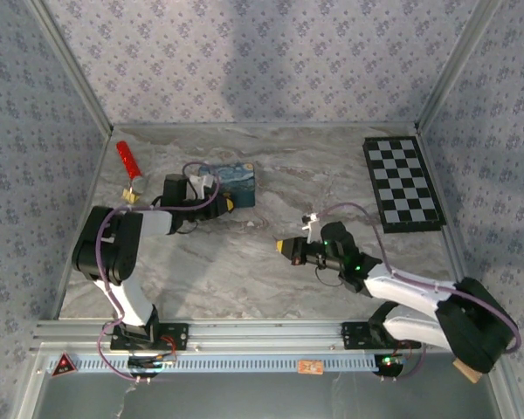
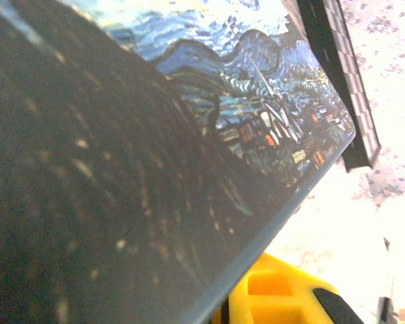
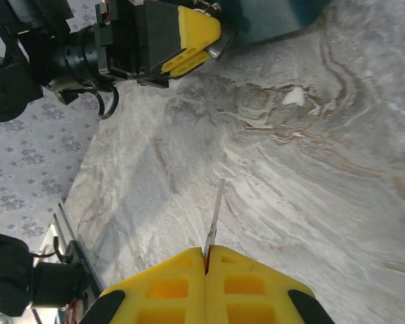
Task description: Unlock a padlock with a key
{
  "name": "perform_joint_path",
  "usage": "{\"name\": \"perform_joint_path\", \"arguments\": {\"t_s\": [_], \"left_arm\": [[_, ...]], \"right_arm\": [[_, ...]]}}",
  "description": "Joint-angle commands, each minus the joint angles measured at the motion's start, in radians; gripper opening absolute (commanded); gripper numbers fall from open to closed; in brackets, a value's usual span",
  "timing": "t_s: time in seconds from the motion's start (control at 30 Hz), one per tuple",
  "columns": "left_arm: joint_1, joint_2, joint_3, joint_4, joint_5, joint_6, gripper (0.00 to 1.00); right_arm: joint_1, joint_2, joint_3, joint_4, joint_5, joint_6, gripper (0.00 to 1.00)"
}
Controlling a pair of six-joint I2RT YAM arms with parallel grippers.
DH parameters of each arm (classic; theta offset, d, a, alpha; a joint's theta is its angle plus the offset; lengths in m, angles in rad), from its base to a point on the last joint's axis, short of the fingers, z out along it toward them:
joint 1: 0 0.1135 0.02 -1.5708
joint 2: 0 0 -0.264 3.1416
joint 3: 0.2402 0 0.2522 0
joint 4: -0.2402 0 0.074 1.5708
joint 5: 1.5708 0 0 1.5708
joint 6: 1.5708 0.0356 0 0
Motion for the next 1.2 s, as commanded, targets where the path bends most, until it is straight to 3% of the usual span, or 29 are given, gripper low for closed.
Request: {"name": "perform_joint_path", "arguments": {"t_s": [0.0,0.33,0.63,1.17], "left_arm": [[-0.008,-0.059,0.003,0.007,0.128,-0.015,0.00],[-0.023,-0.067,0.006,-0.009,0.155,-0.033,0.00],[-0.038,-0.062,0.008,-0.009,0.183,-0.062,0.00],[-0.044,-0.050,0.029,-0.026,0.209,-0.059,0.00]], "right_arm": [[0.024,0.081,0.025,0.179,0.033,0.076,0.00],[0.042,0.368,0.097,0.445,0.010,0.160,0.00],[-0.002,0.650,0.135,0.839,-0.033,0.349,0.00],[-0.024,0.747,0.174,0.901,-0.162,0.289,0.00]]}}
